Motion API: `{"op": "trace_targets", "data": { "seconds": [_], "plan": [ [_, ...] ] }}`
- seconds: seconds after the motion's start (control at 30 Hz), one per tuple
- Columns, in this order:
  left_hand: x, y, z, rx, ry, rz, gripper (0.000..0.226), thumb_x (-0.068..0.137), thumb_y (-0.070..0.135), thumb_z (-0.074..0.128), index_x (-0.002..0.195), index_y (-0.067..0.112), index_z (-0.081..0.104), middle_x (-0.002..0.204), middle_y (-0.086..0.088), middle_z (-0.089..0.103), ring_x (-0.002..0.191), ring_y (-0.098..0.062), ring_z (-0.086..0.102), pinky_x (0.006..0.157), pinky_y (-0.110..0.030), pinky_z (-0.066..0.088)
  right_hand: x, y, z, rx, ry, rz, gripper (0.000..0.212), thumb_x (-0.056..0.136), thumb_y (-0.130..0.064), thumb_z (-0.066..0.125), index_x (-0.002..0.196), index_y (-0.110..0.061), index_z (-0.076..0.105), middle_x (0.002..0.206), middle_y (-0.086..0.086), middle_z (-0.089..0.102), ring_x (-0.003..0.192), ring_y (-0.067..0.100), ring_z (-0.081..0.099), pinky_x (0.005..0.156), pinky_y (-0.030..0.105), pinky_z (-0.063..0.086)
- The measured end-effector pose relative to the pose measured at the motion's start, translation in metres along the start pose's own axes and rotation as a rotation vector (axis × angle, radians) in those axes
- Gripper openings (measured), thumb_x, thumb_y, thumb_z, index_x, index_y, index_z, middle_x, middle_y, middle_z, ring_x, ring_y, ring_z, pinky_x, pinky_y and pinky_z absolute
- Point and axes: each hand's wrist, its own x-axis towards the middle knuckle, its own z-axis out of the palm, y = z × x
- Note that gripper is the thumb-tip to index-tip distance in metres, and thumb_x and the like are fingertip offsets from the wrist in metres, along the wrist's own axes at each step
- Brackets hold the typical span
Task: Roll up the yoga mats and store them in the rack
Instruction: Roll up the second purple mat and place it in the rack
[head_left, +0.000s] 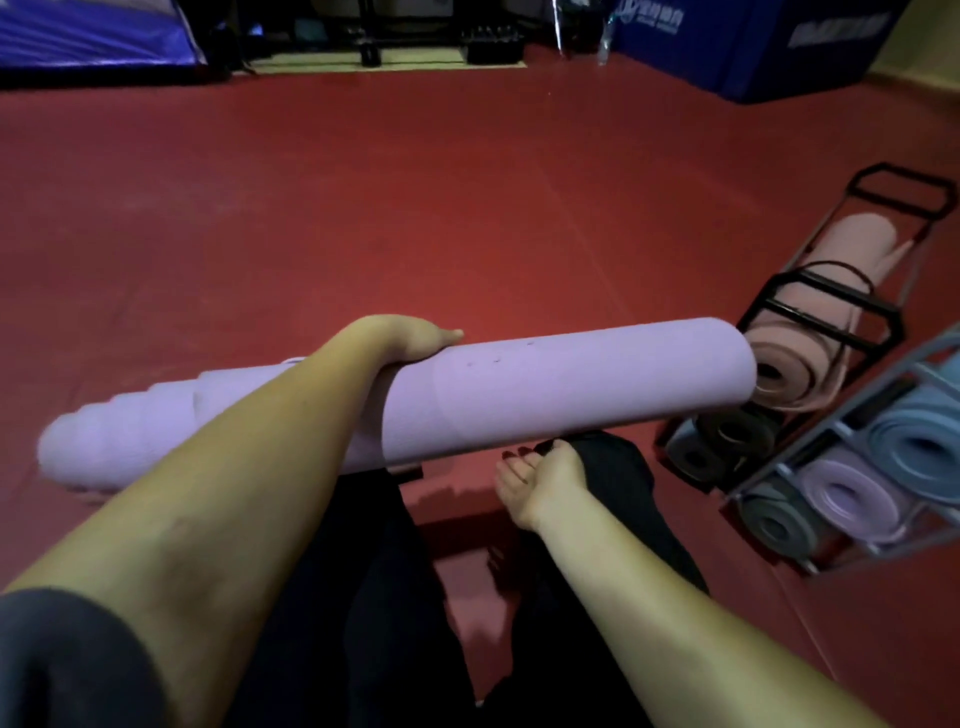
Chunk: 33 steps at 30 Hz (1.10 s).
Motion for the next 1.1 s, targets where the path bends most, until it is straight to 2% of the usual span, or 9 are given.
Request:
{"op": "trace_targets", "data": {
  "seconds": [0.27,0.5,0.6,0.63,0.67,0.7,0.8,1.03,1.1],
  "plan": [
    [-0.027,-0.002,-0.018,-0.045,0.205,0.0,0.073,0.101,0.062,0.03,0.141,0.005,0.051,0.154,-0.016,0.04,0.139,-0.031,0.04,0.109,-0.037,0.031,-0.024,-0.021,0.055,0.216,-0.107,-0.101,0.04,0.095,-0.036,0.037,0.119,-0.02,0.065,0.117,0.012,0.067,0.106,0.032,0.062,0.102,0.052,0.046],
    [-0.052,0.017,-0.085,-0.399,0.675,0.176,0.055,0.107,0.045,0.025,0.139,0.013,0.055,0.148,-0.015,0.049,0.135,-0.03,0.045,0.103,-0.031,0.033,-0.076,-0.121,0.158,0.24,-0.442,-0.577,0.047,0.1,-0.044,0.031,0.098,-0.016,0.069,0.097,0.004,0.076,0.088,0.026,0.072,0.092,0.04,0.055],
    [-0.048,0.027,-0.094,-0.57,0.765,0.218,0.034,0.103,0.024,0.035,0.107,0.005,0.064,0.122,-0.022,0.062,0.11,-0.046,0.051,0.085,-0.038,0.038,-0.094,-0.139,0.179,0.206,-0.504,-0.674,0.044,0.101,-0.042,0.032,0.086,-0.018,0.065,0.087,0.001,0.074,0.076,0.021,0.07,0.079,0.031,0.056],
    [-0.05,0.031,-0.093,-0.657,0.757,0.233,0.029,0.095,0.027,0.04,0.093,0.01,0.064,0.108,-0.018,0.065,0.1,-0.051,0.046,0.079,-0.04,0.039,-0.096,-0.14,0.182,0.193,-0.508,-0.684,0.045,0.101,-0.043,0.033,0.085,-0.017,0.066,0.085,-0.001,0.074,0.075,0.019,0.07,0.076,0.027,0.056],
    [-0.055,0.033,-0.09,-0.784,0.735,0.272,0.026,0.089,0.034,0.041,0.086,0.019,0.061,0.101,-0.009,0.066,0.099,-0.015,0.018,0.077,-0.039,0.041,-0.094,-0.138,0.183,0.166,-0.502,-0.696,0.047,0.102,-0.044,0.033,0.084,-0.017,0.066,0.084,-0.002,0.075,0.074,0.018,0.069,0.076,0.026,0.055],
    [-0.059,0.035,-0.085,-0.929,0.719,0.307,0.029,0.09,0.042,0.041,0.091,0.024,0.063,0.108,-0.004,0.066,0.113,-0.018,0.057,0.082,-0.038,0.043,-0.089,-0.133,0.181,0.133,-0.486,-0.714,0.047,0.102,-0.045,0.034,0.082,-0.017,0.067,0.083,-0.002,0.075,0.075,0.018,0.068,0.079,0.027,0.054],
    [-0.055,0.033,-0.06,-1.309,0.621,0.252,0.061,0.097,0.065,0.034,0.128,0.021,0.064,0.133,-0.007,0.061,0.121,-0.023,0.055,0.106,-0.039,0.041,-0.066,-0.113,0.168,-0.018,-0.366,-0.768,0.045,0.101,-0.047,0.039,0.084,-0.018,0.07,0.094,-0.001,0.075,0.09,0.019,0.064,0.099,0.039,0.049],
    [-0.044,0.013,0.027,-1.508,0.616,0.08,0.055,0.098,0.064,0.036,0.107,0.022,0.071,0.122,-0.004,0.068,0.113,-0.022,0.061,0.107,-0.044,0.043,-0.019,-0.071,0.117,-0.351,-0.193,-0.77,0.072,0.077,-0.069,0.04,0.116,-0.017,0.068,0.121,0.003,0.069,0.117,0.02,0.061,0.108,0.043,0.043],
    [-0.04,0.008,0.038,-1.468,0.623,0.031,0.049,0.096,0.062,0.04,0.096,0.025,0.072,0.117,0.0,0.071,0.111,-0.022,0.061,0.106,-0.047,0.043,-0.02,-0.07,0.107,-0.412,-0.177,-0.755,0.049,0.091,-0.057,0.041,0.103,-0.019,0.069,0.118,0.0,0.068,0.111,0.015,0.057,0.108,0.036,0.042]
  ]
}}
